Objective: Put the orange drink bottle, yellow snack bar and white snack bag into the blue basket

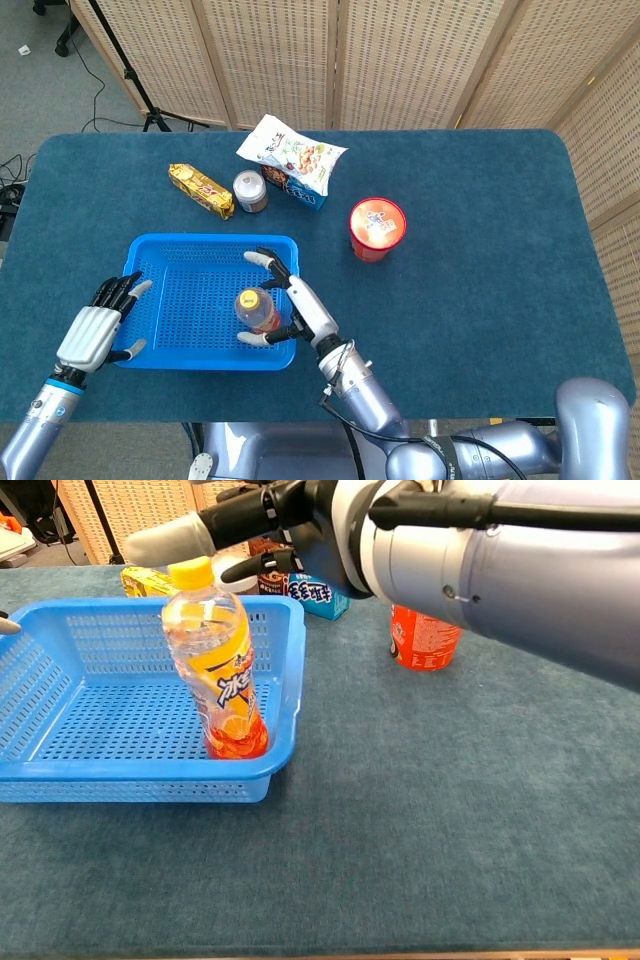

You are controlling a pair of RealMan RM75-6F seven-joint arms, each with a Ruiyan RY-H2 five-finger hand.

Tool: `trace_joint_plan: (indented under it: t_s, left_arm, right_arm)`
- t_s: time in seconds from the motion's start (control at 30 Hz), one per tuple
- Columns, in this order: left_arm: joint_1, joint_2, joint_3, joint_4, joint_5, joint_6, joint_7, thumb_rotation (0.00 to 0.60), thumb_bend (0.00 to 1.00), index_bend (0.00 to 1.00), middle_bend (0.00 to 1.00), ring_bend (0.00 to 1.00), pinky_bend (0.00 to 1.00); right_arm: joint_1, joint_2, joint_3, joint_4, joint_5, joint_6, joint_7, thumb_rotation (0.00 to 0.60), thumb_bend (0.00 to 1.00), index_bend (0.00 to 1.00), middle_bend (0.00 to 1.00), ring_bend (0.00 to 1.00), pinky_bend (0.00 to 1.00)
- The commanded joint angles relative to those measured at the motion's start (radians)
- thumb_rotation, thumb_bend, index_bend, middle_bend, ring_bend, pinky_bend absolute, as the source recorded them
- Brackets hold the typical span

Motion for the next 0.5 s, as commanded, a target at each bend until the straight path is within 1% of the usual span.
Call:
trace_joint_plan:
  t_s: [0.03,0.23,0.37,0.5]
  left_arm:
    - [0.000,0.000,0.000,0.000,0.000,0.001,0.000,0.600,0.24,0.08,0.00,0.00,0.00]
    - [0.002,0.000,-0.001,0.000,0.003,0.006,0.001,0.600,0.24,0.08,0.00,0.00,0.00]
    - [0.002,-0.002,-0.006,0.004,-0.005,0.008,0.002,0.600,0.24,0.08,0.00,0.00,0.00]
    - [0.003,-0.001,-0.012,0.005,-0.014,0.008,0.003,0.600,0.24,0.08,0.00,0.00,0.00]
  right_arm:
    - [-0.003,0.007,0.000,-0.004,-0.001,-0.001,-0.004,0.600,0.13,0.11,0.00,0.00,0.18]
    - [-0.020,0.052,-0.004,-0.019,-0.008,0.005,-0.029,0.600,0.13,0.11,0.00,0.00,0.16]
    - [-0.060,0.158,0.004,-0.058,0.000,0.016,-0.060,0.600,0.14,0.11,0.00,0.00,0.16]
    - [-0.101,0.247,0.015,-0.101,-0.010,0.003,-0.048,0.600,0.14,0.11,0.00,0.00,0.16]
